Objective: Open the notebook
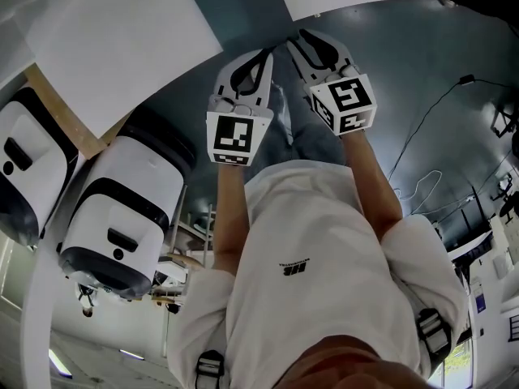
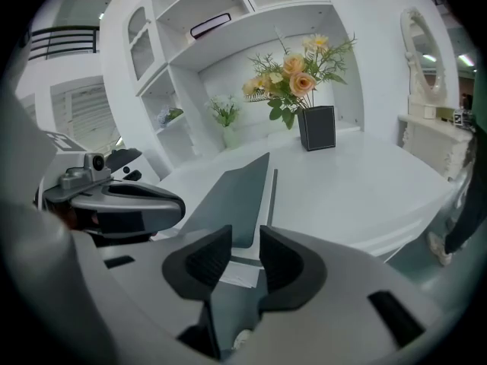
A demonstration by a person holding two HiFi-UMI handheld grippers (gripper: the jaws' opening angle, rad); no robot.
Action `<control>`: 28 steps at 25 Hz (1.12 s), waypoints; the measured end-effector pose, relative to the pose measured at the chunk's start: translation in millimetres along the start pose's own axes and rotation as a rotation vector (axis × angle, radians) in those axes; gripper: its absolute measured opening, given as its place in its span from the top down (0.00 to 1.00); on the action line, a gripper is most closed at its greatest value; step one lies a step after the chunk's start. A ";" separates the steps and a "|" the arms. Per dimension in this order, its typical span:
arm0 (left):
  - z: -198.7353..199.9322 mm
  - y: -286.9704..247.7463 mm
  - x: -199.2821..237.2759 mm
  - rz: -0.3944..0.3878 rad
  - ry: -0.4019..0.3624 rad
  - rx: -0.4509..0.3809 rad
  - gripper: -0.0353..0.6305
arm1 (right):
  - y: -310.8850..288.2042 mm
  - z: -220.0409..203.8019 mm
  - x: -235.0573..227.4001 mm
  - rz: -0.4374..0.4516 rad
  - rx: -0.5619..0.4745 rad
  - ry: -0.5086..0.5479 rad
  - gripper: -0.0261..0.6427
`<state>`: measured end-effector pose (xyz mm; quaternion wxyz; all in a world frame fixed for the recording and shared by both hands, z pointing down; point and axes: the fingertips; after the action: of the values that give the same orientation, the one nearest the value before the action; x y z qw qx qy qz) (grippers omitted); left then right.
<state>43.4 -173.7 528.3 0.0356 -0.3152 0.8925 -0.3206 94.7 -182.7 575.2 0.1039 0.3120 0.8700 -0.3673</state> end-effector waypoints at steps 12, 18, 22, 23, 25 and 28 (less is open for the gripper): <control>-8.2 3.3 5.4 0.014 0.013 0.006 0.95 | -13.1 -12.7 -3.3 0.037 -0.002 -0.100 0.84; -6.4 6.5 2.8 0.021 0.017 -0.002 0.95 | -3.7 -1.6 1.5 0.047 -0.044 -0.101 0.91; -3.9 10.2 2.7 0.027 0.017 -0.011 0.95 | 1.1 5.7 7.6 0.046 -0.062 -0.083 0.93; -3.1 11.3 3.3 0.030 0.017 -0.014 0.95 | 2.0 7.4 9.2 0.047 -0.066 -0.081 0.94; -1.4 13.8 4.7 0.036 0.017 -0.020 0.95 | 4.3 10.7 12.1 0.048 -0.075 -0.075 0.94; 1.4 17.6 7.2 0.046 0.020 -0.030 0.95 | 8.0 17.4 17.1 0.049 -0.082 -0.062 0.94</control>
<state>28.5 -168.2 517.7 0.0294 -0.2917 0.9046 -0.3093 85.4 -182.6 551.2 0.1526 0.3171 0.8728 -0.3382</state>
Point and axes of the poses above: the fingertips, and each gripper's own axes: y backward along the fingers, x to its left, z out of its top, and after that the axes turned 11 degrees about z, right-handed
